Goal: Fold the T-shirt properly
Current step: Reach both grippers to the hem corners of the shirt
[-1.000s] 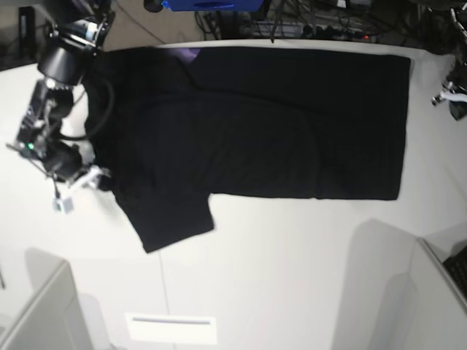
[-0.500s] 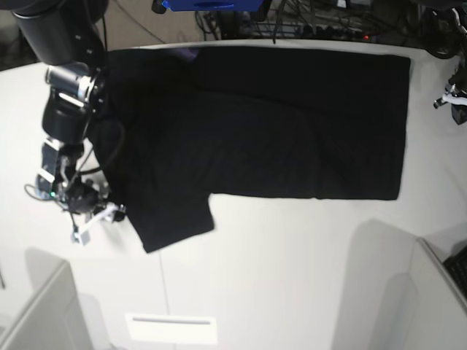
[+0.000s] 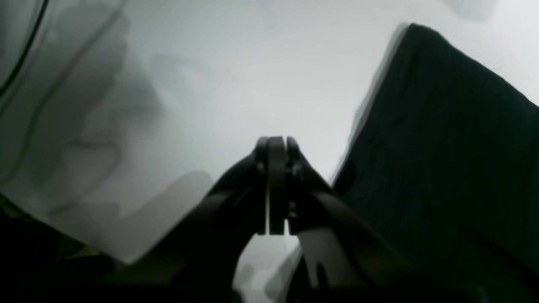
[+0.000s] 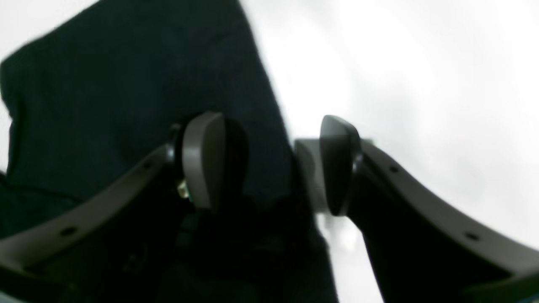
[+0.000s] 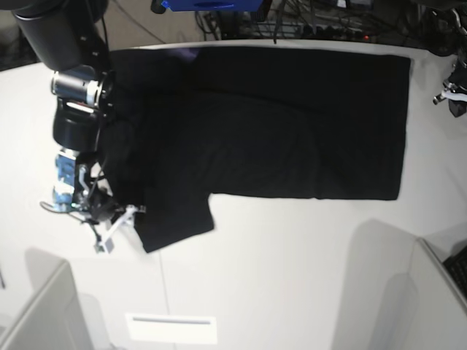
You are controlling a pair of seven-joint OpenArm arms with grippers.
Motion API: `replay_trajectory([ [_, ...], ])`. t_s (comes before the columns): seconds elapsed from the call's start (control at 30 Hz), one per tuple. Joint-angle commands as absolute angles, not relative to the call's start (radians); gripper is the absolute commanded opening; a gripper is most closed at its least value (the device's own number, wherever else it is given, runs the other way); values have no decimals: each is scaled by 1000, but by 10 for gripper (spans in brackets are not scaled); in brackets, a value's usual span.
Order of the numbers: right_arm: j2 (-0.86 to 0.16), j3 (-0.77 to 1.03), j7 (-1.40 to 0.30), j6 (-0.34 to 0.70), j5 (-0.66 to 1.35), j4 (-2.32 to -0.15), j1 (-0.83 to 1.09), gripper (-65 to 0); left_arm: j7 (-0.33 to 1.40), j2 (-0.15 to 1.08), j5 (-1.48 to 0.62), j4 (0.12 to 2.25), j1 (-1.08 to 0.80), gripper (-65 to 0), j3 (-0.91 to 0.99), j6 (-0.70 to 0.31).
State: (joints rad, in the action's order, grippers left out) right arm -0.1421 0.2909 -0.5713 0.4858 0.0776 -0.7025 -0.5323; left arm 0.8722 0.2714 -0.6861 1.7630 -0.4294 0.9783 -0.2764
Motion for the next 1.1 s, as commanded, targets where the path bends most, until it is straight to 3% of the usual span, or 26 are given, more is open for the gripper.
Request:
replay_trajectory([
  [0.0, -143, 302, -610, 487, 71, -704, -538, -317, 849, 294, -696, 1778, -429, -650, 986, -277],
  [0.1, -143, 308, -610, 487, 71, -704, -539, -332, 849, 294, -696, 1778, -427, -650, 986, -277],
  [0.3, -147, 302, -610, 486, 70, -704, -539, -533, 849, 295, -677, 1776, -407, -650, 960, -277],
  [0.47, -147, 302, -613, 486, 70, -704, -539, -650, 849, 288, -467, 1770, -343, -650, 848, -277],
  [0.73, -143, 308, -615, 487, 71, -771, -506, -650, 849, 292, -352, 1633, -142, -650, 786, -277],
  [0.9, -104, 308, -684, 487, 71, -989, -437, -650, 849, 294, -351, 1442, 31, -244, 785, -277],
  [0.97, -101, 303, -711, 487, 71, -1044, -429, -650, 849, 295, -349, 1346, 111, -217, 782, -277],
  [1.07, -88, 302, -728, 487, 71, -1099, -410, -650, 848, 334, -311, 1196, 220, -252, 673, -275],
])
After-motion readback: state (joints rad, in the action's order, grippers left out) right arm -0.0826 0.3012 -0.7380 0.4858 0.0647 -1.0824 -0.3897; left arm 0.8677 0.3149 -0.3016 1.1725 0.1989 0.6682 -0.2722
